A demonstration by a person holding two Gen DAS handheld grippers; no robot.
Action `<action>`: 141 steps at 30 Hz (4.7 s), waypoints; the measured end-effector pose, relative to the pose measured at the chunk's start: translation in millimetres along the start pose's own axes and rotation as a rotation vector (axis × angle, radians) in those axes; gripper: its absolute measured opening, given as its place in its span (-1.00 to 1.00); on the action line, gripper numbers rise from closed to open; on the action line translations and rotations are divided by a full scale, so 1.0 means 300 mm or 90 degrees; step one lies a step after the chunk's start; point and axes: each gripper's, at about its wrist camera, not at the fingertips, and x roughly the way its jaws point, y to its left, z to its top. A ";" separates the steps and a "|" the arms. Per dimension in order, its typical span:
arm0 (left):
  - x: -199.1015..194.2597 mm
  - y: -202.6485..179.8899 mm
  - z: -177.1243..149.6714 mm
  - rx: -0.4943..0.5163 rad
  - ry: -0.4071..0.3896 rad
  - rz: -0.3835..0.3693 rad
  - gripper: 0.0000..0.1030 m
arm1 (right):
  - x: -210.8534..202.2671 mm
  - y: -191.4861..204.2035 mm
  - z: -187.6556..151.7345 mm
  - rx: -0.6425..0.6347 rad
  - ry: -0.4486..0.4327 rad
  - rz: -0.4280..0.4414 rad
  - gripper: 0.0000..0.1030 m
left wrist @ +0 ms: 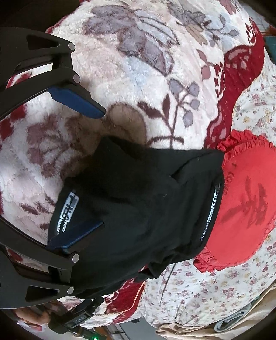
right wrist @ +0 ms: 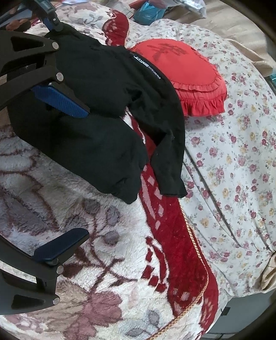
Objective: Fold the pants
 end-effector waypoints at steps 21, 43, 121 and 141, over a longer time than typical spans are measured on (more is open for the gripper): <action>-0.069 0.022 0.075 0.035 -0.014 -0.085 -0.81 | -0.061 -0.018 0.047 0.015 -0.089 -0.031 -0.75; -0.195 0.170 -0.049 0.075 0.044 0.025 -0.16 | -0.323 0.028 -0.027 -0.079 -0.099 -0.078 -0.12; -0.168 0.246 0.083 -0.082 -0.031 -0.092 0.54 | -0.214 0.659 -0.390 -0.502 -0.063 0.302 0.11; -0.099 0.142 0.111 0.021 -0.032 -0.108 -0.38 | -0.021 0.919 -0.411 -0.476 -0.004 0.367 -1.00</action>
